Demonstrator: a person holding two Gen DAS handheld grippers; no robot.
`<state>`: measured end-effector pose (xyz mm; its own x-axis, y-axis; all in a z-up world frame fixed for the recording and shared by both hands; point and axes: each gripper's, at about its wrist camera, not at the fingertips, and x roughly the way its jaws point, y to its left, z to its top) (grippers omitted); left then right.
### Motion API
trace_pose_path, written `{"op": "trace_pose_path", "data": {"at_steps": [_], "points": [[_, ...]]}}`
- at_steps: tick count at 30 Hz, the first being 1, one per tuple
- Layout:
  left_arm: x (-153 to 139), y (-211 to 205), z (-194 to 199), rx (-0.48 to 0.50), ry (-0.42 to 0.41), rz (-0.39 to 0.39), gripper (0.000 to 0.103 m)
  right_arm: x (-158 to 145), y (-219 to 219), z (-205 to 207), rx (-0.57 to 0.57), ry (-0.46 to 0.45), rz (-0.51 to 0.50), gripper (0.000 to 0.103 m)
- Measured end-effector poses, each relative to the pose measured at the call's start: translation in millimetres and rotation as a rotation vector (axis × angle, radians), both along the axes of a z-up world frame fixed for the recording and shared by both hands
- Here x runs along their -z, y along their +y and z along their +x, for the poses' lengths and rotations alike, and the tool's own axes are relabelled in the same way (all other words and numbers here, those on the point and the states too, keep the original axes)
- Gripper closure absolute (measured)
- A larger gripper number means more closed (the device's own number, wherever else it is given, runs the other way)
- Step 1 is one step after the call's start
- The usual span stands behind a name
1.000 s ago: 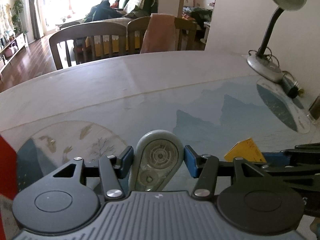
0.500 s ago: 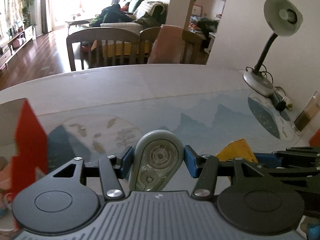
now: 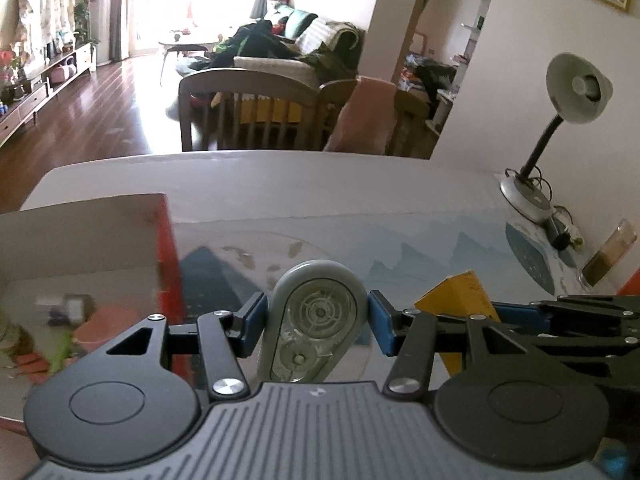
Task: Organize rigid objects
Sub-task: 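Carry the tape roller and yellow box with both tools over the shoebox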
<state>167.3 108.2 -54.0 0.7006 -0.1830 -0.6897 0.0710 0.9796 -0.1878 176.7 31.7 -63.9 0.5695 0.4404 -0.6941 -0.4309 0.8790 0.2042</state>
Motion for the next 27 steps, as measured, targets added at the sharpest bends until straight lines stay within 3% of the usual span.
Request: {"op": "trace_pose_path", "data": {"at_steps": [14, 27], "points": [[-14, 87, -20, -0.068, -0.026, -0.002, 0.049, -10, 87, -6, -0.073, -0.025, -0.004, 0.074], [-13, 181, -25, -0.162, -0.008, 0.035, 0.049, 1, 162, -9, -0.135, -0.032, -0.031, 0.074]]}}
